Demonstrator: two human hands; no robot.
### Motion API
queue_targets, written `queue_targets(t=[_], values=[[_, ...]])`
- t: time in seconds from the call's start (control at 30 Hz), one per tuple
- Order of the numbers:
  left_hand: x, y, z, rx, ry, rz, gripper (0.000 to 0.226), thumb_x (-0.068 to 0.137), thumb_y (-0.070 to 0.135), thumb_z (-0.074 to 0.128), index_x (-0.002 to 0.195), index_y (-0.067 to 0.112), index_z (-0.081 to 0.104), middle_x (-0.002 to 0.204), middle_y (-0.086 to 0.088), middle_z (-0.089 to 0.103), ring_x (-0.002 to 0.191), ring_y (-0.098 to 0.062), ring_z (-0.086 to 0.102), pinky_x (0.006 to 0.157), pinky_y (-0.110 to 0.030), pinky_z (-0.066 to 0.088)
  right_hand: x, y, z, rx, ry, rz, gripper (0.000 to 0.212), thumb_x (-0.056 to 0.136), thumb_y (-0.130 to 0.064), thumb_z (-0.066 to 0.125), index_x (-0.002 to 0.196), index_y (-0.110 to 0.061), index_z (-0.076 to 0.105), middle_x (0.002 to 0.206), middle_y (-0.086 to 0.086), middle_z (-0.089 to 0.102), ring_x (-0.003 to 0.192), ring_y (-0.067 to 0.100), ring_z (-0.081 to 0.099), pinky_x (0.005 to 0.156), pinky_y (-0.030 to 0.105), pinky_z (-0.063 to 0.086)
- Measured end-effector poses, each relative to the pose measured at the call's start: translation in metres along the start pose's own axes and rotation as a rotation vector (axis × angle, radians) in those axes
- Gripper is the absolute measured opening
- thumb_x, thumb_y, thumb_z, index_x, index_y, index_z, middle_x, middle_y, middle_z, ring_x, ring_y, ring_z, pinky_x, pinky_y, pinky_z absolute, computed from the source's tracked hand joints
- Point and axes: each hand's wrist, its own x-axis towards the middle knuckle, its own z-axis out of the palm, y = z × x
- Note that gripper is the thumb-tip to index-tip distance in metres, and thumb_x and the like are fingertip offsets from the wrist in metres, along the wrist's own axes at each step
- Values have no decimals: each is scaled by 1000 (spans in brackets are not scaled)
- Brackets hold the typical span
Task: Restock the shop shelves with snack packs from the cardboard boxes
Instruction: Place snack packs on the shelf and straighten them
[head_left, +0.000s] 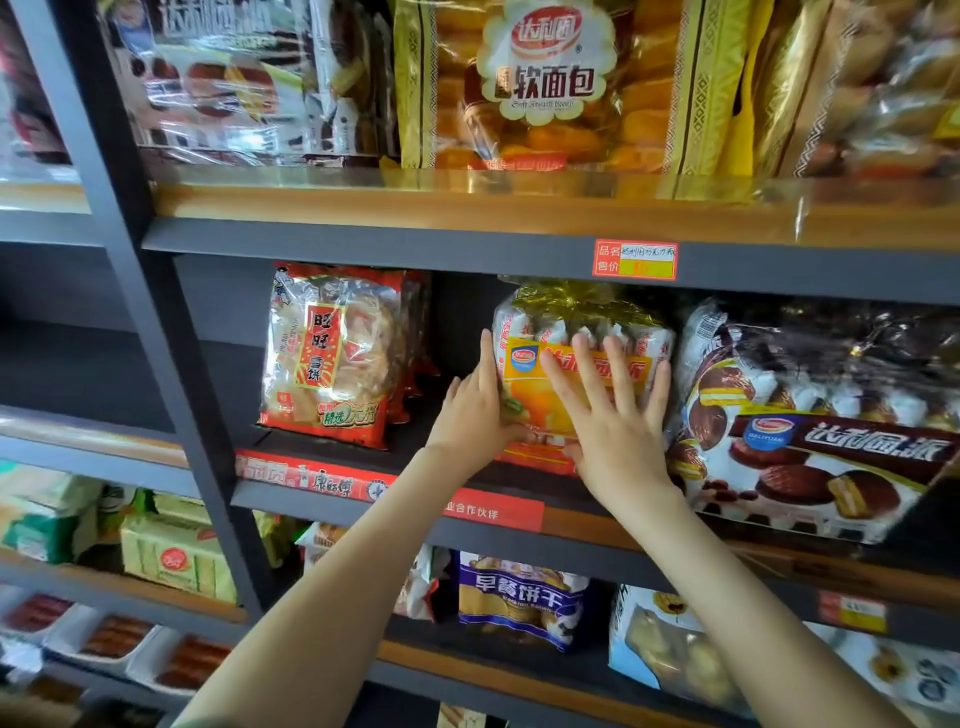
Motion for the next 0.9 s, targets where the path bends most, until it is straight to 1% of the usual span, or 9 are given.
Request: queue_targets(t=[0.1, 0.2, 0.27, 0.37, 0.43, 0.5, 0.6, 0.77, 0.9], values=[[6, 2, 8, -97, -36, -14, 126, 79, 27, 78, 147, 18, -28, 155, -3, 32, 122, -24, 55, 97, -39, 47, 1, 5, 5, -22, -30, 26, 125, 64, -17, 86, 154, -31, 1, 162, 5, -1, 148, 34, -6, 109, 71, -1], [3, 0, 1, -119, -75, 7, 126, 79, 34, 77, 147, 19, -28, 156, 0, 30, 128, -20, 50, 101, -38, 46, 4, 0, 4, 7, -70, 45, 125, 69, -15, 81, 152, -31, -10, 161, 4, -9, 146, 33, -17, 107, 71, -6], [-6, -6, -6, -36, -55, 25, 114, 83, 39, 72, 152, 18, -17, 158, 0, 26, 134, -21, 44, 102, -43, 45, 5, -10, -1, 24, -62, 71, 122, 68, -15, 81, 153, -28, -5, 160, 8, -7, 145, 35, -16, 108, 70, -5], [-32, -18, -21, 46, 64, -3, 81, 92, 36, 61, 154, 17, 12, 156, -4, 28, 136, -23, 40, 103, -39, 43, 4, -37, -14, 166, 25, 93, 102, 69, -21, 81, 152, -19, 22, 158, 19, 14, 145, 41, 8, 110, 67, 9], [-60, -30, -30, 14, 221, -16, 63, 95, 29, 58, 149, 14, 30, 148, -5, 40, 131, -19, 45, 100, -26, 40, 1, -62, -23, 329, 101, 59, 83, 73, -20, 78, 145, -13, 38, 150, 21, 31, 139, 38, 27, 108, 61, 25], [-96, -45, -35, -13, 374, -36, 55, 94, 21, 59, 143, 8, 38, 140, -8, 47, 126, -17, 46, 98, -16, 34, -5, -94, -29, 495, 137, -20, 69, 78, -15, 73, 140, -10, 43, 144, 18, 41, 131, 33, 37, 104, 52, 35], [-163, -79, -35, -31, 523, -79, 47, 94, 19, 54, 137, 5, 41, 133, -14, 51, 122, -21, 48, 101, -24, 39, -23, -153, -32, 748, 68, -149, 58, 84, -13, 64, 139, -9, 45, 139, 12, 47, 126, 28, 43, 103, 43, 36], [-311, -152, -15, 13, 515, -443, 39, 92, 16, 50, 130, 7, 44, 128, -16, 53, 120, -21, 48, 103, -23, 38, -91, -263, -4, 1028, -254, -407, 50, 86, -12, 56, 135, -6, 49, 133, 9, 52, 126, 22, 41, 107, 33, 30], [-460, -199, 38, 50, 404, -940, 43, 85, 16, 53, 125, 1, 50, 123, -18, 55, 116, -25, 48, 100, -30, 38, -183, -342, 50, 1127, -939, -402, 55, 93, -8, 57, 143, -15, 38, 137, -3, 43, 129, 15, 37, 105, 24, 31]])
